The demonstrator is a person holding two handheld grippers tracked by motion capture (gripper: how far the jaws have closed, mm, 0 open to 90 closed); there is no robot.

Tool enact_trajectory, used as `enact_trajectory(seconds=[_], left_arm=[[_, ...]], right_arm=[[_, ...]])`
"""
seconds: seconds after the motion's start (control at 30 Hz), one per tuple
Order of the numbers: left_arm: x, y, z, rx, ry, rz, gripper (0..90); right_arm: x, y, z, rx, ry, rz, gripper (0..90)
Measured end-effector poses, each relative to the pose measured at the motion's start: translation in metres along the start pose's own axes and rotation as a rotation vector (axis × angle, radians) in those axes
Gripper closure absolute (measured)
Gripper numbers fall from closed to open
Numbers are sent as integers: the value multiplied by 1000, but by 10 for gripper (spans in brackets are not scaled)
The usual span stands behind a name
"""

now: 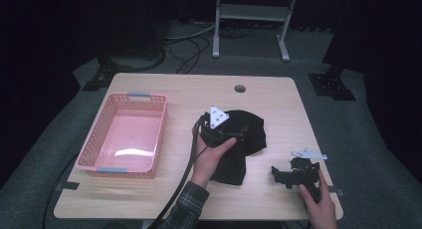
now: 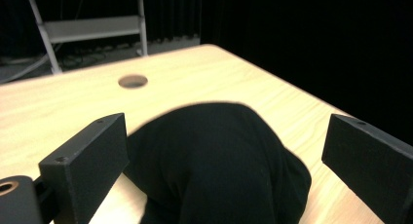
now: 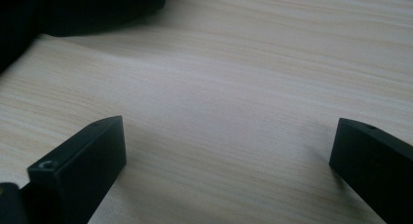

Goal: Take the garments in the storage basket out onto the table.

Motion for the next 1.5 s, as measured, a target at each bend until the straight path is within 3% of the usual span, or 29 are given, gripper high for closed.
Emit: enact_trajectory(seconds=[0.3, 0.4, 0.47, 0.73, 0.97, 1.5], left_arm=[[-2, 24, -32, -122, -41, 8, 25], [-3, 28, -40, -145, -51, 16, 25], [-4, 34, -51, -187, -64, 31, 25], [-4, 39, -76, -251, -103, 64, 25], [2, 32, -94, -285, -129, 72, 25], [26, -8, -113, -272, -135, 62, 24]], right_arm=[[-1, 0, 1, 4, -14, 13, 0], [-2, 0, 1, 2, -15, 17, 0], [-2, 0, 1, 4, -15, 16, 0], [-2, 0, 1, 3, -16, 15, 0], [-2, 0, 1, 6, -24, 23, 0], [-2, 0, 1, 6, -23, 24, 0]])
Point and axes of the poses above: each handheld gripper's, and its own axes: z roughly forward along the jaws, y roughly out of its top, x roughly to its left, the point moved 4 cm from there along z, roughly forward along the jaws, and after that the axes turned 13 degrees about -z, right-handed, at the moved point
